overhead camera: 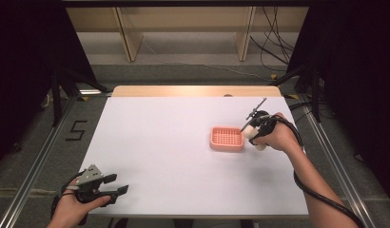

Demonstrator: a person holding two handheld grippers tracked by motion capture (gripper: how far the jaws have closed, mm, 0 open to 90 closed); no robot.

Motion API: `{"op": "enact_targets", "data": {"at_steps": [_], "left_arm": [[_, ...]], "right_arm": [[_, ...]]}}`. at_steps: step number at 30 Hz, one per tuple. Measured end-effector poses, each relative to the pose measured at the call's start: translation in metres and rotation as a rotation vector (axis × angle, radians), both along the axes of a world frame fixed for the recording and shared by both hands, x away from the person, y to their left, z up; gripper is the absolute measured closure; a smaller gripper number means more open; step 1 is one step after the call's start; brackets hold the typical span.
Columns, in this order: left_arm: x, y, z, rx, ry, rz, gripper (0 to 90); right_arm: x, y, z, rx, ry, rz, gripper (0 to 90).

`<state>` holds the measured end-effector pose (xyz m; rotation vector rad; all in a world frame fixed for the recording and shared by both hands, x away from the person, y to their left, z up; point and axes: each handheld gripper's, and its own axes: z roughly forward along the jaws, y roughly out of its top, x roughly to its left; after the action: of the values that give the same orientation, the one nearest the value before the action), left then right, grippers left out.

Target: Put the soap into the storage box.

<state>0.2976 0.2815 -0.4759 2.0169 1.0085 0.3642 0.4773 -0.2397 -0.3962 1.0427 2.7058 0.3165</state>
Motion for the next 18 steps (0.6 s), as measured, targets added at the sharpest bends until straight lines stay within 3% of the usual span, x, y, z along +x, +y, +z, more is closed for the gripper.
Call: {"op": "enact_targets", "data": {"at_steps": [18], "left_arm": [[-0.0007, -0.0004, 0.0004, -0.009, 0.009, 0.006, 33.0]], "right_arm": [[0.0085, 0.0031, 0.0014, 0.003, -0.017, 0.044, 50.5]]}}
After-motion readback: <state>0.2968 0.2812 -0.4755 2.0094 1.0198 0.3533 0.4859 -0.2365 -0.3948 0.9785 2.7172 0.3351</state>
